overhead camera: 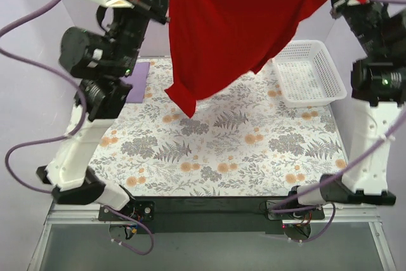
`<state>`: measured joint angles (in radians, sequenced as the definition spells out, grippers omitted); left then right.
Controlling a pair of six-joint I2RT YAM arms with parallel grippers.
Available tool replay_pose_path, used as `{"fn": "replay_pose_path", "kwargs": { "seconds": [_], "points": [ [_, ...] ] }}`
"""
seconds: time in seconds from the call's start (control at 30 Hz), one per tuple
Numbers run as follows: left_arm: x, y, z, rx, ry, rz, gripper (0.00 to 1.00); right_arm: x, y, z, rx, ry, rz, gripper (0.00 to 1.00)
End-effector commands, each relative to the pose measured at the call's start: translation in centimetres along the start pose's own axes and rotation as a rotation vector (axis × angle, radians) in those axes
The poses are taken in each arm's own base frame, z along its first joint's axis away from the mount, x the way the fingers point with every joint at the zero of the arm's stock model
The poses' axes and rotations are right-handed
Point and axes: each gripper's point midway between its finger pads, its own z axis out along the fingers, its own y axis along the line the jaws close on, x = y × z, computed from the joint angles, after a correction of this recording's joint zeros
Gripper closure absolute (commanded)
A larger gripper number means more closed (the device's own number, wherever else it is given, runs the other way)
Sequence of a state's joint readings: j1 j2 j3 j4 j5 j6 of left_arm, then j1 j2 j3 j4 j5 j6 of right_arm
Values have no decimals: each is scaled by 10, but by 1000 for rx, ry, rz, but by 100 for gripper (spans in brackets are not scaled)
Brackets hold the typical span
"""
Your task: Fold and stack the t-shirts
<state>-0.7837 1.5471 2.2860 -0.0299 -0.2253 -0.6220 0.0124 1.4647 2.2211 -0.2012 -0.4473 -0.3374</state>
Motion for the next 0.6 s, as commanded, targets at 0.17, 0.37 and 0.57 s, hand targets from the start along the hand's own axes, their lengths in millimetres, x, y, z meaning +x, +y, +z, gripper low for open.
{"fn": "replay_pose_path", "kwargs": {
  "seconds": [0.17,0.37,0.57],
  "points": [
    [-39,-9,-142,204,98,-97,100,-58,90,-118,-226,-150,-284,99],
    [106,-48,-292,402,676,-436,100,76,208,-230,-537,95,-369,99],
    [165,-86,-440,530,1240,-887,42,177,252,-331,-658,432,-511,63]
  ]
}}
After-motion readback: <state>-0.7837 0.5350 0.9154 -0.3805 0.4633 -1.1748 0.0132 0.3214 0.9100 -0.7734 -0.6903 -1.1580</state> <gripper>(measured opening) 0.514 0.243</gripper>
